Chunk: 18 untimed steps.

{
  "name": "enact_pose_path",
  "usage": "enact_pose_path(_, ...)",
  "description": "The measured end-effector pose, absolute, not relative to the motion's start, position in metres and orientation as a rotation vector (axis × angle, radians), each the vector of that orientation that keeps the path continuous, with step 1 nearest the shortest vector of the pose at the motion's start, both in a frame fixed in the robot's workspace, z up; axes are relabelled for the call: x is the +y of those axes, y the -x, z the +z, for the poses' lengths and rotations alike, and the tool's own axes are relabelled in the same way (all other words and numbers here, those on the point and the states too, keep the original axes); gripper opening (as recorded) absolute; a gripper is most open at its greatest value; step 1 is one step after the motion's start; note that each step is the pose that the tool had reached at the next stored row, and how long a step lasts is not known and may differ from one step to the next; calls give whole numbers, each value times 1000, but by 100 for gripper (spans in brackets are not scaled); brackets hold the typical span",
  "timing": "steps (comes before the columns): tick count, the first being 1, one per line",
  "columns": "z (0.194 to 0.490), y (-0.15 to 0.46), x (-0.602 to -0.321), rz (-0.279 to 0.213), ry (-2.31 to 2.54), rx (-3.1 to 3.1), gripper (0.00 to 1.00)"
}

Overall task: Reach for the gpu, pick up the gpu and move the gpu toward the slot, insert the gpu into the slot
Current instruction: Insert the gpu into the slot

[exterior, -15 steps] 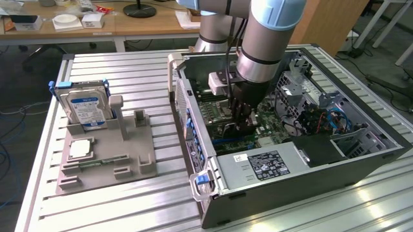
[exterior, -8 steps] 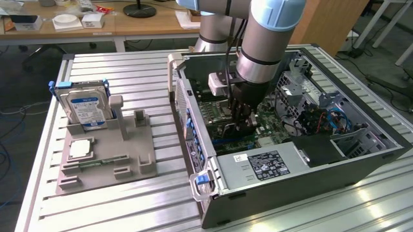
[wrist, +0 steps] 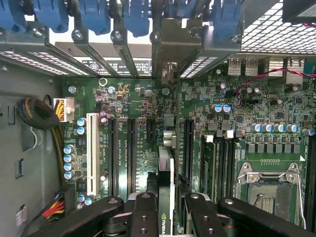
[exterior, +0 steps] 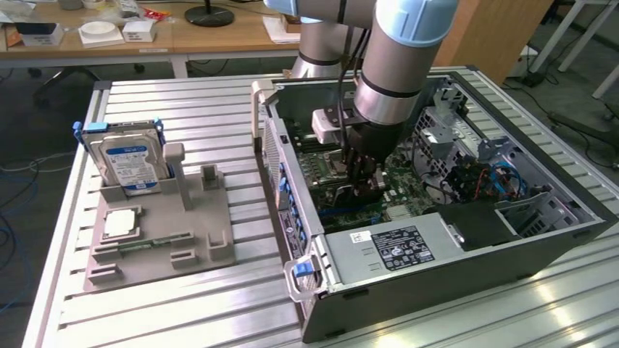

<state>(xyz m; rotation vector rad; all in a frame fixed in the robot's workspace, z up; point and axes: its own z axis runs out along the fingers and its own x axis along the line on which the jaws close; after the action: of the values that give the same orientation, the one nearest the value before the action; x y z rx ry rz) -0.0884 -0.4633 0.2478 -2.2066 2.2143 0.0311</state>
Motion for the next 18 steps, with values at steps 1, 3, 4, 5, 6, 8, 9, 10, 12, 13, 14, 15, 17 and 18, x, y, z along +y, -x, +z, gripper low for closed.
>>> enact_pose_path(1, 248, 88, -463, 31, 2207, 2214, 26)
enact_pose_path(3, 248, 89, -463, 30, 2207, 2214, 26)
enact_pose_path(4, 248, 89, -463, 30, 2207, 2213, 26)
enact_pose_path(5, 248, 89, -462, 29, 2209, 2212, 26)
enact_pose_path(6, 248, 90, -462, 29, 2212, 2209, 26)
enact_pose_path(8, 248, 90, -462, 29, 2214, 2207, 26)
enact_pose_path(9, 248, 90, -462, 29, 2214, 2207, 26)
enact_pose_path(10, 248, 90, -462, 29, 2214, 2207, 26)
enact_pose_path(12, 248, 90, -462, 29, 2214, 2207, 26)
enact_pose_path(13, 248, 90, -462, 29, 2214, 2207, 26)
enact_pose_path(14, 248, 90, -462, 29, 2215, 2206, 26)
enact_pose_path(15, 248, 90, -462, 29, 2215, 2206, 26)
enact_pose_path(17, 248, 90, -461, 29, 2217, 2205, 26)
enact_pose_path(18, 248, 90, -461, 29, 2218, 2204, 26)
